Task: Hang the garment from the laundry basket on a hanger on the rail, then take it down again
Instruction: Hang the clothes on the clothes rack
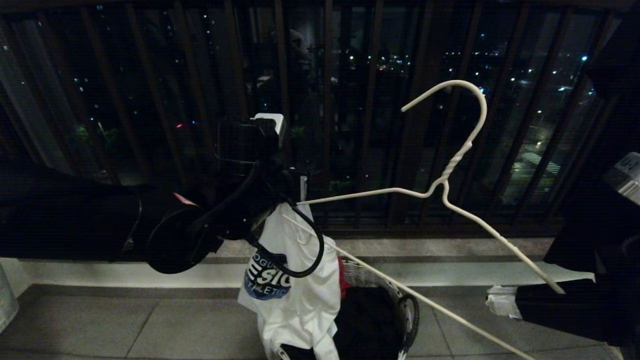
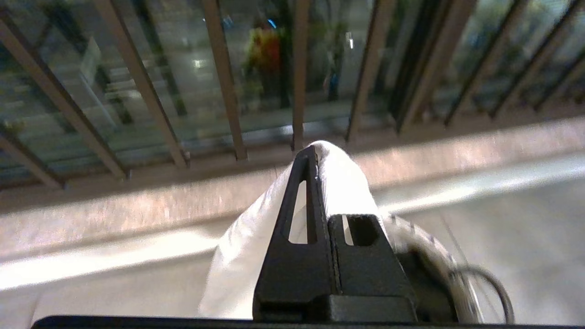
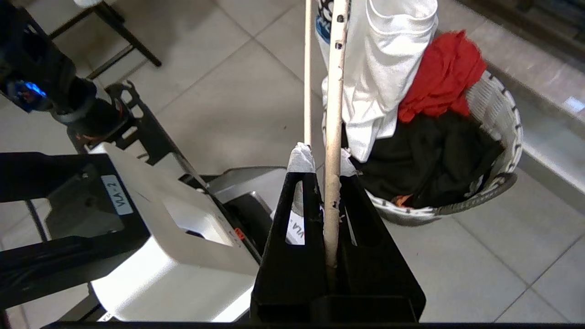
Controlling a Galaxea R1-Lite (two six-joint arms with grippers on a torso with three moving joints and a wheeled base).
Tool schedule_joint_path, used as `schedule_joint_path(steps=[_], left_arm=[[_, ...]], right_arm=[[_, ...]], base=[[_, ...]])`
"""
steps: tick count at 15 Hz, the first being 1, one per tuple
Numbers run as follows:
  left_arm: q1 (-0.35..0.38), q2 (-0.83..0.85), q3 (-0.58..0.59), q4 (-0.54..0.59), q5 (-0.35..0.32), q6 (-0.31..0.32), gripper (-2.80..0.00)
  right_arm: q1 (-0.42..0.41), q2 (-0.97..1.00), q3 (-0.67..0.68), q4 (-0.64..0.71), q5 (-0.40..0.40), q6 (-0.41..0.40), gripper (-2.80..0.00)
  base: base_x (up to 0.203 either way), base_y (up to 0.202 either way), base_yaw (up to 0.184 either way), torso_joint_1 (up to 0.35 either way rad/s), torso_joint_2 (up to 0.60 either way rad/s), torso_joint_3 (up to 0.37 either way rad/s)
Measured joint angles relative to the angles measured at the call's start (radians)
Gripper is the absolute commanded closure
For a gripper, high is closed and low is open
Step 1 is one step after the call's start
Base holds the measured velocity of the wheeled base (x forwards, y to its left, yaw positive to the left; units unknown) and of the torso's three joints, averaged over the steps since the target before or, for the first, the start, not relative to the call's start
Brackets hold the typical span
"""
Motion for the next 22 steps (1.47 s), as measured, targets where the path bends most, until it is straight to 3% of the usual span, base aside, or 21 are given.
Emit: schedule_joint_path(steps=[11,22], left_arm=[[-0.021,-0.063,0.000,0.045,-0.001,-0.005,0.00],[-0.074,-0.117,-0.004,0.182,0.000,-0.010,0.00]], right_arm=[[-0.004,0.048,0.011,-0.024,-0.027,0.003,0.00],[-0.009,0.087,0.016,-0.087,-0.073,0.034,0.00]], base=[[0.000,0.000,0.000,0.000,0.00,0.000],[0.000,0.000,0.000,0.000,0.00,0.000]])
